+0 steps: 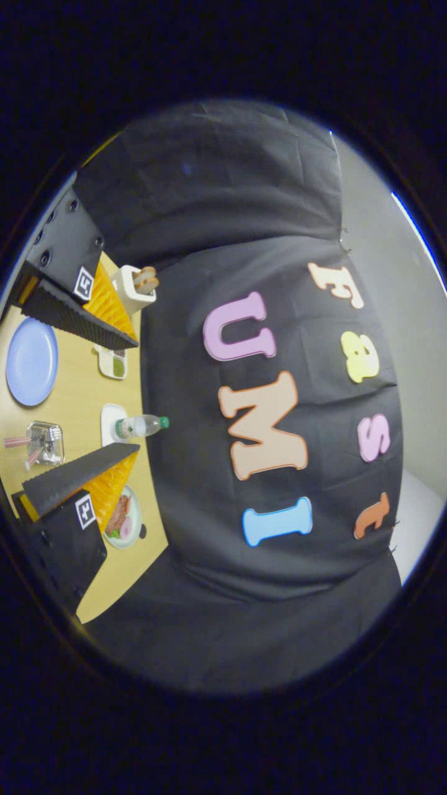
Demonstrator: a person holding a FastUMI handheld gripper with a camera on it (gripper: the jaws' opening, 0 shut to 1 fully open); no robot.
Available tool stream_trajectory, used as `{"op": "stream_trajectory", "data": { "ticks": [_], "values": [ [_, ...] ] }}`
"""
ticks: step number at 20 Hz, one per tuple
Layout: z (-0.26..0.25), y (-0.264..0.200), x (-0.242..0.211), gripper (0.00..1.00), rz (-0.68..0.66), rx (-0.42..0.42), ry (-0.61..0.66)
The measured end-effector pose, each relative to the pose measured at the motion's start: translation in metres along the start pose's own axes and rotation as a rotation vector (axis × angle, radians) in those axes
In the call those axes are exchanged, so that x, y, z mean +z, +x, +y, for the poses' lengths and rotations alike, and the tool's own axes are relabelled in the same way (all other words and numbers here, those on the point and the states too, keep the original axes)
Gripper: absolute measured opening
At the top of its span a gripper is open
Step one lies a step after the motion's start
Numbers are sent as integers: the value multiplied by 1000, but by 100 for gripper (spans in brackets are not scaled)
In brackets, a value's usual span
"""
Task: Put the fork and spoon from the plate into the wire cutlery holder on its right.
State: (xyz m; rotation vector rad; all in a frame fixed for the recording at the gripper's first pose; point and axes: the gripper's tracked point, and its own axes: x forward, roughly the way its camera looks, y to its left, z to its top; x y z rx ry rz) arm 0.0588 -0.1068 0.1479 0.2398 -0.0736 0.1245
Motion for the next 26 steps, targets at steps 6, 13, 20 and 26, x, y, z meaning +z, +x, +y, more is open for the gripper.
{"op": "stream_trajectory", "data": {
  "ticks": [6,13,20,26],
  "values": [
    [7,-47,1,96,-174,-63,-78],
    [18,-67,-27,96,-157,-56,-101],
    [-17,-86,-16,96,-179,-55,-136],
    [-49,-108,-6,96,-192,-57,-195]
  ]
}}
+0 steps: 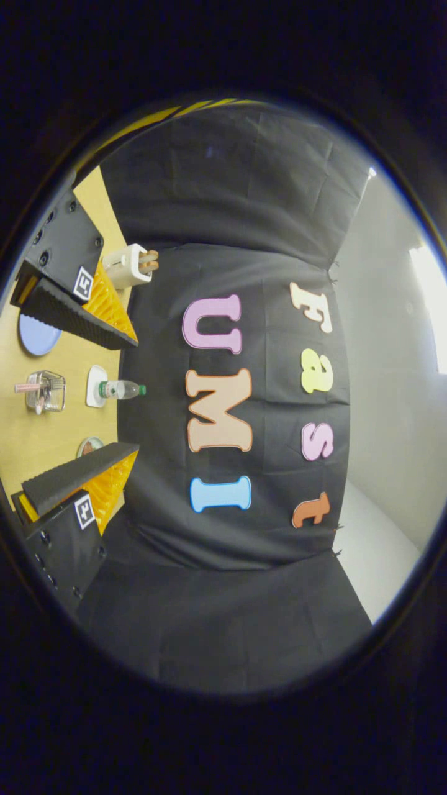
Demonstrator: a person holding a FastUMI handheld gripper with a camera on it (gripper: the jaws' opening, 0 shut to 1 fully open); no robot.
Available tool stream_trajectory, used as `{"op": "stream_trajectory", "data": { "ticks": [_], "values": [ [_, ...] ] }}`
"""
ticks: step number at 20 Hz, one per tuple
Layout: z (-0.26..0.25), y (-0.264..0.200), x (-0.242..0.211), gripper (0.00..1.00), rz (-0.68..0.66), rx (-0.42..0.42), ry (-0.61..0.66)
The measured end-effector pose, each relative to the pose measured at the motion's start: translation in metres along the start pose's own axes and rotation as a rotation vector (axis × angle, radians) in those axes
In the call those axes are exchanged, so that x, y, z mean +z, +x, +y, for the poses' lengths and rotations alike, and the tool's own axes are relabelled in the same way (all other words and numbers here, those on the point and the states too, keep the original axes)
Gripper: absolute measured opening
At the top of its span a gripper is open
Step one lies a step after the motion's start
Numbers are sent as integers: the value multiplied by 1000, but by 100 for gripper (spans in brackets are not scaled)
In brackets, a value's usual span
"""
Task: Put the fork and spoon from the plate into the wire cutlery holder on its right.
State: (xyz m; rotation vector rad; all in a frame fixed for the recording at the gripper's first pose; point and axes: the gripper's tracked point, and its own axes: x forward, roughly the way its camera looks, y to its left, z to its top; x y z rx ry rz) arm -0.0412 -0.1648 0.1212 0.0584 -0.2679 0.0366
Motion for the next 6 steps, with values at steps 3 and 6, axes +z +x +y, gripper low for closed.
{"op": "stream_trajectory", "data": {
  "ticks": [3,6],
  "values": [
    [-13,-9,0,96,-3,12,-2],
    [-21,-17,-5,96,-1,27,2]
  ]
}}
